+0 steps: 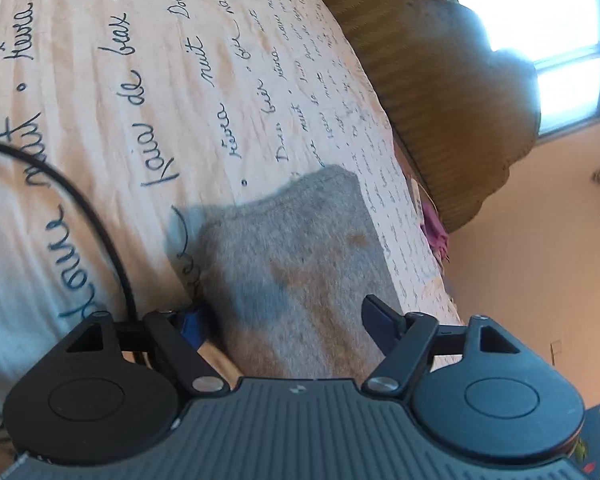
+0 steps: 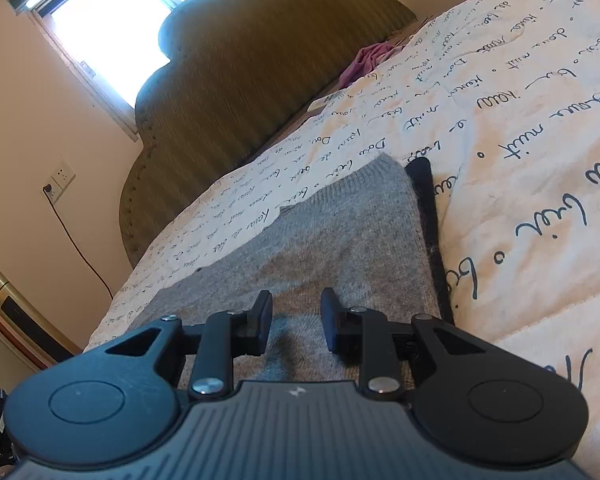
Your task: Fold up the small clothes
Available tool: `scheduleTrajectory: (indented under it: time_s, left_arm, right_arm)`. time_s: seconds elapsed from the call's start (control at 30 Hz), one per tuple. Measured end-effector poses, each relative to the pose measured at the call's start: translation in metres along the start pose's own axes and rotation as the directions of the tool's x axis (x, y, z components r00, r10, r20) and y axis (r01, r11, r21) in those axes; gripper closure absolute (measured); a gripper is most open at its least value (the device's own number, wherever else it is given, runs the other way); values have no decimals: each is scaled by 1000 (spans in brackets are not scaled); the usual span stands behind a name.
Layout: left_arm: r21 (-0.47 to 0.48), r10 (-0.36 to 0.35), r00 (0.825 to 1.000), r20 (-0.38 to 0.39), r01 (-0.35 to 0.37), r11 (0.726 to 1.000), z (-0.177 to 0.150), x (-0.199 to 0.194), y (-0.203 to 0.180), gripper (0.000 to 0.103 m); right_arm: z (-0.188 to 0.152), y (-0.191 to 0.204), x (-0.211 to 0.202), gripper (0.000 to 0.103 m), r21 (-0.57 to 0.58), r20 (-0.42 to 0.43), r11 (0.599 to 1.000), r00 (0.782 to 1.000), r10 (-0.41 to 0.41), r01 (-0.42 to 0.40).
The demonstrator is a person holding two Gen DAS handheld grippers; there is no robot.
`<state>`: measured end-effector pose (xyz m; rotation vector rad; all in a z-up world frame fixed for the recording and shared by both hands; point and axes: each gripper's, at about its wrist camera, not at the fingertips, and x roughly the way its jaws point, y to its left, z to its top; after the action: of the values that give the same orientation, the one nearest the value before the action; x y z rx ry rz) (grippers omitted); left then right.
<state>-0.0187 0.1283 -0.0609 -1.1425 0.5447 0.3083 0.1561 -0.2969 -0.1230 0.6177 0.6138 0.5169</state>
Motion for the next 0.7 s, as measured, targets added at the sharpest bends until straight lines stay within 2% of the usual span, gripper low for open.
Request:
scheduleTrajectory:
  time_s: [0.07,0.1,0.13,0.2,0.23,0.27,0.33,0.4,0.47,0.5,0.53,0.6,0.63,0.67,0.7]
  left_arm:
    - [0,23,1000,17,-23,1000,5,6,-4,54]
    - [14,40,999,15,-40,999,6,9,-6,73]
    - [33,83,996,9,-84,996,7,14,-7,80]
    - [40,103,995,11,-104,994,6,19,-4,84]
    - [72,114,993,26,-115,991,4,19,-6,90]
    - [125,125,991,46,-130,984,1,19,-10,90]
    - [237,143,985,93,-161,958,-9,17,-22,93]
    - [349,136,983,126,-173,921,-20,15,-34,94]
    - [493,67,986,155,-136,859,-37,10,-51,94]
    - [579,29,983,179,-129,805,-49,6,-60,94]
    - [663,-11,979,202,-128,738,-63,2,-69,94]
    - [781,-82,977,197,-105,616,-89,4,-84,94]
    - [824,-104,979,176,-88,560,-102,6,-88,94]
    - [855,-117,981,158,-76,513,-114,7,-91,94]
    - [877,-125,981,146,-70,476,-123,8,-92,94]
  right_arm:
    - [0,0,0,78,2,0,1000,1000,1,-1]
    - [0,0,0,78,3,0,1000,1000,1,-1]
    - [0,0,0,78,3,1,1000,1000,1,-1]
    - [0,-1,0,78,3,1,1000,1000,1,-1]
    - [0,-1,0,78,3,1,1000,1000,1,-1]
    - [0,-1,0,78,4,1,1000,1000,2,-2]
    - [0,0,0,78,6,1,1000,1000,2,-2]
    - [0,-1,0,78,13,-1,1000,1000,4,-4]
    - [6,1,-1,78,33,-28,999,1000,-11,12]
    - [13,6,-2,78,58,-59,997,997,-41,45]
    - [21,15,-3,76,76,-93,994,993,-69,76]
    - [38,45,-5,62,24,-119,998,992,-49,53]
    - [44,65,-3,40,-16,-135,1000,991,-9,7]
    - [47,83,5,10,-35,-177,998,983,48,-55]
    - [48,99,17,2,-37,-242,991,964,113,-126]
